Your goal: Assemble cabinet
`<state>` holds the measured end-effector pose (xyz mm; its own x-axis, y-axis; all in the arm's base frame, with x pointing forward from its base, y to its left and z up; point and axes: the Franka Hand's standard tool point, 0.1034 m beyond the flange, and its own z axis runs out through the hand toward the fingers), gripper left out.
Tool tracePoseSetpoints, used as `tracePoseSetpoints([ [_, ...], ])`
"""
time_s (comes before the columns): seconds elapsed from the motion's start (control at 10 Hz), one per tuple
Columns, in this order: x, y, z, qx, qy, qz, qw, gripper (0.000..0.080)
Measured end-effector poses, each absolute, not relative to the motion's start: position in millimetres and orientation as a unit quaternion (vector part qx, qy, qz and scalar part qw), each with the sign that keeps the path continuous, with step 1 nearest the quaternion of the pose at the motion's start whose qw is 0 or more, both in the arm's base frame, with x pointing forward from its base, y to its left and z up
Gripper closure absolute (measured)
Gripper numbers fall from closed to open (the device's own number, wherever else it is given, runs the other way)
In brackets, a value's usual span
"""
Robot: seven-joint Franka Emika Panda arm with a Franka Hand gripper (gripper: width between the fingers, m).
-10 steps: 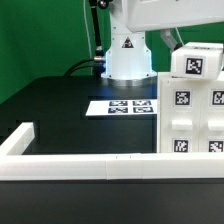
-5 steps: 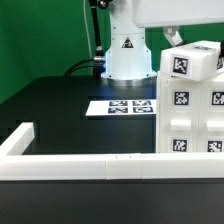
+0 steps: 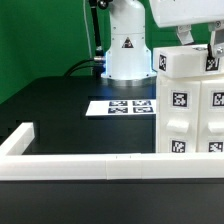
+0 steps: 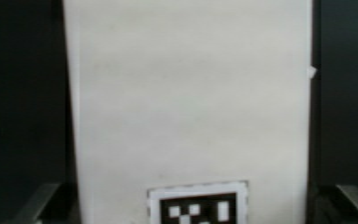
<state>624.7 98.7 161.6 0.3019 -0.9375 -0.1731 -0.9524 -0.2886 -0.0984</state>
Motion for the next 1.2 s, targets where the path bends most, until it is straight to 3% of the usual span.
tracePoseSetpoints([
  [0.2,629.9,95.1,161.0,-0.719,0.684,0.043,0.116,0.0248],
  [0.6,634.4,99.9,161.4,-0.607,0.782,0.036,0.135,0.0248],
  [0.8,633.9,100.9,160.5,-0.613,0.778,0.036,0.134,0.0168],
  [1.2,630.6,102.7,163.7,-0.643,0.754,0.039,0.132,0.0151],
])
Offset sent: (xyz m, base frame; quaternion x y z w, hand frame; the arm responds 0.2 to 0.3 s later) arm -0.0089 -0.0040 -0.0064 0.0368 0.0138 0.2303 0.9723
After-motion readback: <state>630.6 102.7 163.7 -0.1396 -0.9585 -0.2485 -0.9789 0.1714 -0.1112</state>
